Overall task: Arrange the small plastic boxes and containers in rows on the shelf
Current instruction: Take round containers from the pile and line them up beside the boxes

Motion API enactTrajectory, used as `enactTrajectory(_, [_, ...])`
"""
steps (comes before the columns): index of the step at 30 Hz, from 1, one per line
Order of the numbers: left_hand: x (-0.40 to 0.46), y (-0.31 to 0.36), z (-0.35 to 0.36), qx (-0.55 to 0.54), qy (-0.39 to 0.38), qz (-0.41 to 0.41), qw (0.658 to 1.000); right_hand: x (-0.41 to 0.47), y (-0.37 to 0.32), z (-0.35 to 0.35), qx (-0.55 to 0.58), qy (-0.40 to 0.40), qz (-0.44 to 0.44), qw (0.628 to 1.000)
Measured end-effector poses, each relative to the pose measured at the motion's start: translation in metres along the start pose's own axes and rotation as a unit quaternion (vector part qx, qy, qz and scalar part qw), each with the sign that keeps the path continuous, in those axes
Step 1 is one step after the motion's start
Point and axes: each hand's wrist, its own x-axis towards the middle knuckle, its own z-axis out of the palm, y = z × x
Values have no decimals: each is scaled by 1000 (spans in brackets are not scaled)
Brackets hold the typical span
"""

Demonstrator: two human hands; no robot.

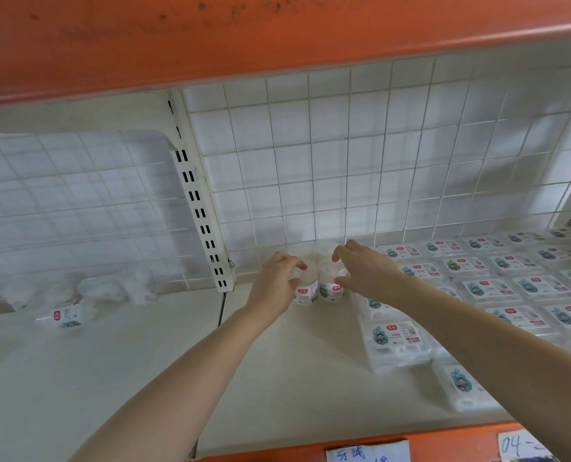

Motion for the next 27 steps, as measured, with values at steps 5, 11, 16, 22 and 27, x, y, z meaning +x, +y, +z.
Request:
enactTrajectory(5, [-3,0,2,37,14,16,999,-1,-1,3,-17,10,-1,1000])
enactTrajectory(11, [-8,-2,-2,62,54,26,996,-6,-5,-1,-29,24,7,999])
enactTrajectory(16, [-27,-15,-18,62,89,6,994,-8,-29,-7,-31,131,-39,990])
enactTrajectory(22, [-69,-46,-49,75,78,-62,992,1,-98,-2,38,97,-119,987])
enactTrajectory(27, [-115,-90,-89,127,72,-128,981,17,-176,16,60,27,-190,980])
